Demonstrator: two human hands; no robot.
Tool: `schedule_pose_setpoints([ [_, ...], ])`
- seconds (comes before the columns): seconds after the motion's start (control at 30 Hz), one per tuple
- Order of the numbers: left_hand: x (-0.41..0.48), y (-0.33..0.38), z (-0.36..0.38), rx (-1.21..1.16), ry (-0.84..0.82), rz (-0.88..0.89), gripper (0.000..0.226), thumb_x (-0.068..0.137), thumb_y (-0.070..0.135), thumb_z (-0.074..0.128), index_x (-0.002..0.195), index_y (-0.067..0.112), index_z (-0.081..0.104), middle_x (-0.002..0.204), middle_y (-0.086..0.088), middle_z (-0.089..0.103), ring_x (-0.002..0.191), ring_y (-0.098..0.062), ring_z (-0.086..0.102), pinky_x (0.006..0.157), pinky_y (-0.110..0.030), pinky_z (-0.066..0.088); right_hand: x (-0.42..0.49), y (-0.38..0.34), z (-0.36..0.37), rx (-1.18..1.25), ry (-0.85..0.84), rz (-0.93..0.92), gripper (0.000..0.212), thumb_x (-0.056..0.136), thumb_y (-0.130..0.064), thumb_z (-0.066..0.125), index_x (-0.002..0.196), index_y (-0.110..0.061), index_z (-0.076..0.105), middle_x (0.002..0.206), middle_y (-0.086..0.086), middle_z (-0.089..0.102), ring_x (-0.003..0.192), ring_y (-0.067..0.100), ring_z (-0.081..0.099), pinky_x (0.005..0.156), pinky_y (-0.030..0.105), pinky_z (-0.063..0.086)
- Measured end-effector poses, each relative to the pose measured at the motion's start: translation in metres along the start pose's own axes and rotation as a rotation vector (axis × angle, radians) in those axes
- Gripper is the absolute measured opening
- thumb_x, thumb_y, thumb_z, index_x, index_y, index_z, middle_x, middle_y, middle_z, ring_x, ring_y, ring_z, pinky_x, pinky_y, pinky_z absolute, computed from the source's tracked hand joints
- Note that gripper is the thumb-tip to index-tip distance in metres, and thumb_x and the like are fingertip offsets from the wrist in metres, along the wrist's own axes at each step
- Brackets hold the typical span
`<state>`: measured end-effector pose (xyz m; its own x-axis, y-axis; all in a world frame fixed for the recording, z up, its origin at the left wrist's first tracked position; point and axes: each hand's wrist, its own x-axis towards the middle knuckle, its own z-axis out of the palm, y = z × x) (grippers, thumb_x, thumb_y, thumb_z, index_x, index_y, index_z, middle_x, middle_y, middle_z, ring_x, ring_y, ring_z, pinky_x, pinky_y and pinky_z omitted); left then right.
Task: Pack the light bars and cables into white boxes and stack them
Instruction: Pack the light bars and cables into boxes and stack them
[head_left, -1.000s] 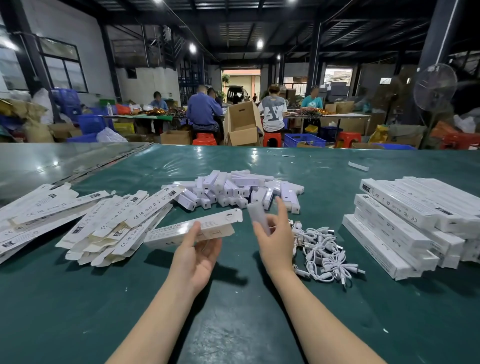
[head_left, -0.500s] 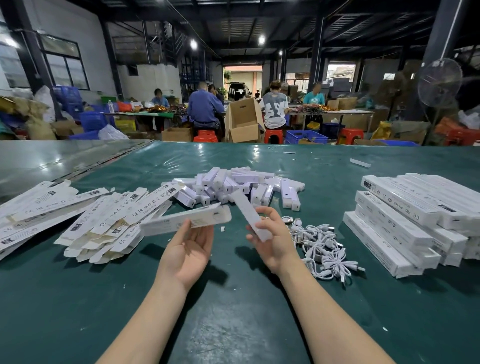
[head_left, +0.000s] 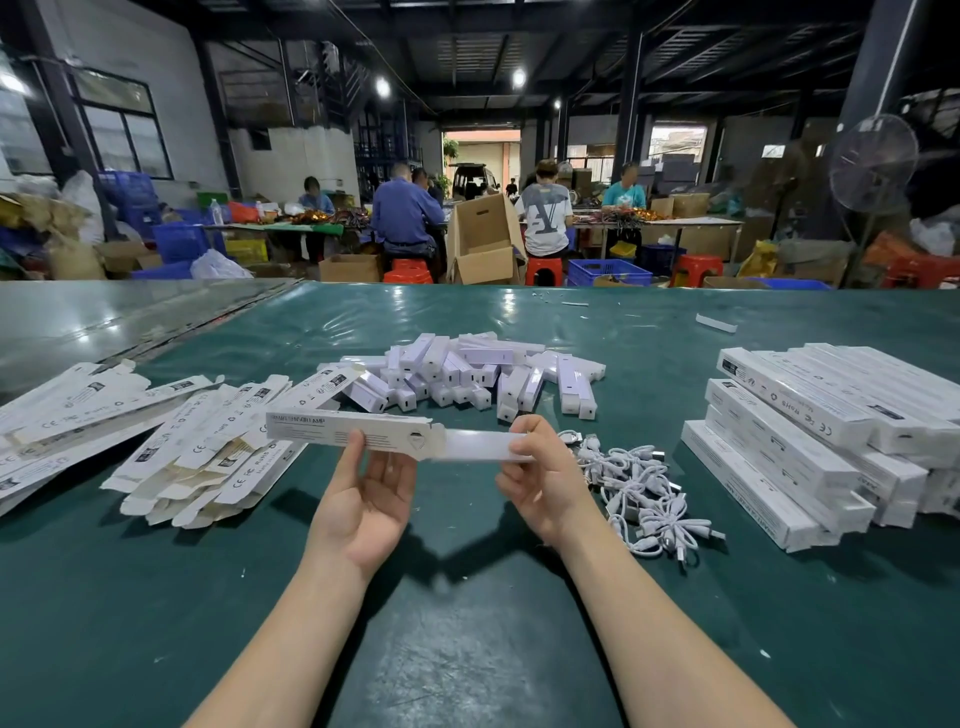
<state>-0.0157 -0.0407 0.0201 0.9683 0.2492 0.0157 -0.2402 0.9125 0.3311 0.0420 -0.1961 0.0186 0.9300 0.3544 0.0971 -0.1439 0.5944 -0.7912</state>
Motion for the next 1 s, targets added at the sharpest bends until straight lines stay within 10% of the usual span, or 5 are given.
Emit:
schedule_pose_setpoints([
  [0.07,0.0,0.0,0.0,0.051,0.042,-0.007,0.091,0.009,0.014,0.096,0.094,0.015,0.063,0.078,-0.001,0.071,0.065,-0.013,0.07,0.06,-0.025,0.056,0.001,0.002,0.001,-0.076,-0.005,-0.01,0.021,0.056,-0.001,0.049,0.068,-0.014,0.037,0.045,-0.005,0.033,0.035,0.006,0.028,0.035,0.014,0.018],
  [0.23,0.003,-0.001,-0.002,0.253,0.175,0.081,0.01,0.09,0.013,0.054,0.097,0.021,0.053,0.062,0.006,0.068,0.07,-0.012,0.061,0.049,-0.017,0.052,0.003,0.006,0.0,-0.091,0.048,-0.061,0.028,0.073,0.011,0.051,0.07,-0.014,0.038,0.048,-0.006,0.041,0.038,0.005,0.035,0.036,0.016,0.031],
  [0.43,0.002,-0.004,-0.001,0.327,0.257,0.137,0.012,0.088,0.005,0.058,0.084,0.017,0.058,0.063,0.003,0.069,0.075,-0.013,0.06,0.054,-0.02,0.056,0.004,0.008,0.0,-0.086,0.127,-0.088,0.031,0.084,0.012,0.053,0.08,-0.013,0.035,0.064,0.006,0.048,0.041,0.006,0.05,0.042,0.018,0.047],
  [0.83,-0.002,-0.003,-0.001,0.515,0.21,0.253,0.02,0.088,-0.001,0.054,0.085,0.018,0.05,0.084,-0.002,0.059,0.075,-0.016,0.06,0.054,-0.021,0.055,-0.004,0.005,0.006,-0.34,-0.056,0.019,0.032,0.082,0.014,0.048,0.068,-0.014,0.038,0.044,-0.007,0.041,0.034,0.006,0.028,0.035,0.013,0.016],
  [1.0,-0.007,-0.011,0.007,0.477,0.13,0.219,0.018,0.088,-0.004,0.052,0.081,0.013,0.053,0.069,-0.001,0.065,0.058,-0.009,0.066,0.054,-0.02,0.054,-0.006,0.008,0.012,-0.071,-0.118,0.071,0.02,0.081,0.007,0.046,0.085,-0.007,0.059,0.065,0.003,0.066,0.047,0.01,0.055,0.045,0.02,0.047],
])
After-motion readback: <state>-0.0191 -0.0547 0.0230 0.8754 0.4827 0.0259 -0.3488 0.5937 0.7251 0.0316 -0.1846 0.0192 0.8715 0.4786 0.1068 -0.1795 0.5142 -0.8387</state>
